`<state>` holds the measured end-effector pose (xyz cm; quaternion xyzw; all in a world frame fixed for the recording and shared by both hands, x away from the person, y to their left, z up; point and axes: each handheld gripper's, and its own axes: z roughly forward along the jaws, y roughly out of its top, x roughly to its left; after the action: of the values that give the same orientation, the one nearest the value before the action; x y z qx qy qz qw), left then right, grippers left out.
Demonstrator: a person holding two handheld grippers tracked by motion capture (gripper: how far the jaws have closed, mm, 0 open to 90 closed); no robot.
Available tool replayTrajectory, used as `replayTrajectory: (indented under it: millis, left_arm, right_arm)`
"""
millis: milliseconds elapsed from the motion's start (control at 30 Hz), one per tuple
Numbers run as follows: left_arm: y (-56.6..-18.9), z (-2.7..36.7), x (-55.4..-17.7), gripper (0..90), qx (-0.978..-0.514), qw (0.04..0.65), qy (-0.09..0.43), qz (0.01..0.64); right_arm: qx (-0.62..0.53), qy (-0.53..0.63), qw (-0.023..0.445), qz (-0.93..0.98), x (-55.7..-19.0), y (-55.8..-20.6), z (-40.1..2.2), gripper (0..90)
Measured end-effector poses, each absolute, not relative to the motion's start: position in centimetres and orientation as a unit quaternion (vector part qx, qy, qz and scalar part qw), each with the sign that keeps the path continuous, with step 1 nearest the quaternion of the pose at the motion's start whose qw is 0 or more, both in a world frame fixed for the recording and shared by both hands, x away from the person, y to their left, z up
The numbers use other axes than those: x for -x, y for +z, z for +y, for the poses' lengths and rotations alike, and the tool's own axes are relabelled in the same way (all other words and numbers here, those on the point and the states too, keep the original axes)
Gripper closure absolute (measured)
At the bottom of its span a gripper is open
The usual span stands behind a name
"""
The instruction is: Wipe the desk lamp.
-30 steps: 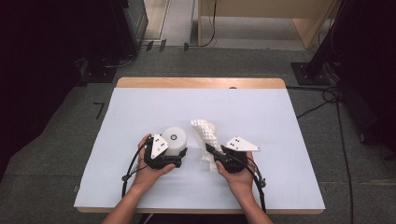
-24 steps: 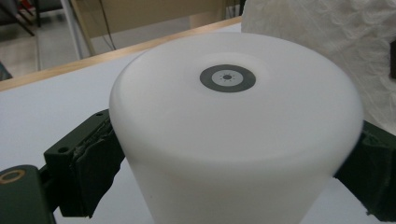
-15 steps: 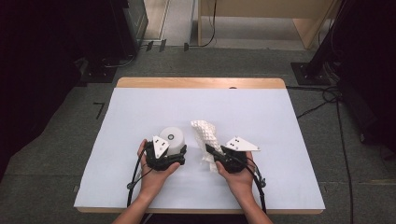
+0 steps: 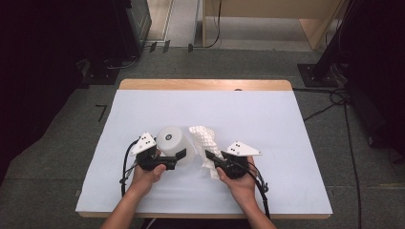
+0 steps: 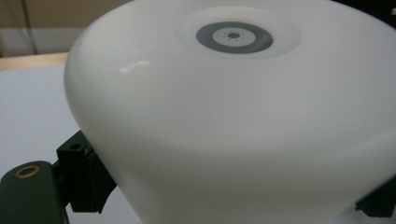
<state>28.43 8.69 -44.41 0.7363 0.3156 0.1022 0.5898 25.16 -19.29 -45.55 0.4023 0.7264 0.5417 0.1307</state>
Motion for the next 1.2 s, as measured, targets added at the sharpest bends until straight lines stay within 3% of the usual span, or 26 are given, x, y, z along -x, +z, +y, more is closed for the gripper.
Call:
replayTrajectory:
  millis: [133,667,1000,1200]
  left_arm:
    - [-44.4,8.0,-28.1,8.5,-0.747,0.595,0.083,0.286]
    - [-45.2,5.6,-27.4,8.6,-0.794,0.538,0.114,0.260]
    - [-44.2,7.5,-28.0,8.6,-0.769,0.565,0.112,0.279]
    - [-44.8,6.3,-27.6,8.6,-0.790,0.537,0.132,0.266]
  right_arm:
    - [-0.384,0.543,0.122,0.737,-24.9,-45.6,-18.4,79.0]
    - [-0.343,0.574,0.155,0.727,-23.7,-42.2,-18.7,79.0]
    - [-0.365,0.528,0.125,0.757,-24.8,-45.8,-17.6,79.0]
    - [-0.362,0.542,0.134,0.747,-24.6,-44.6,-17.9,79.0]
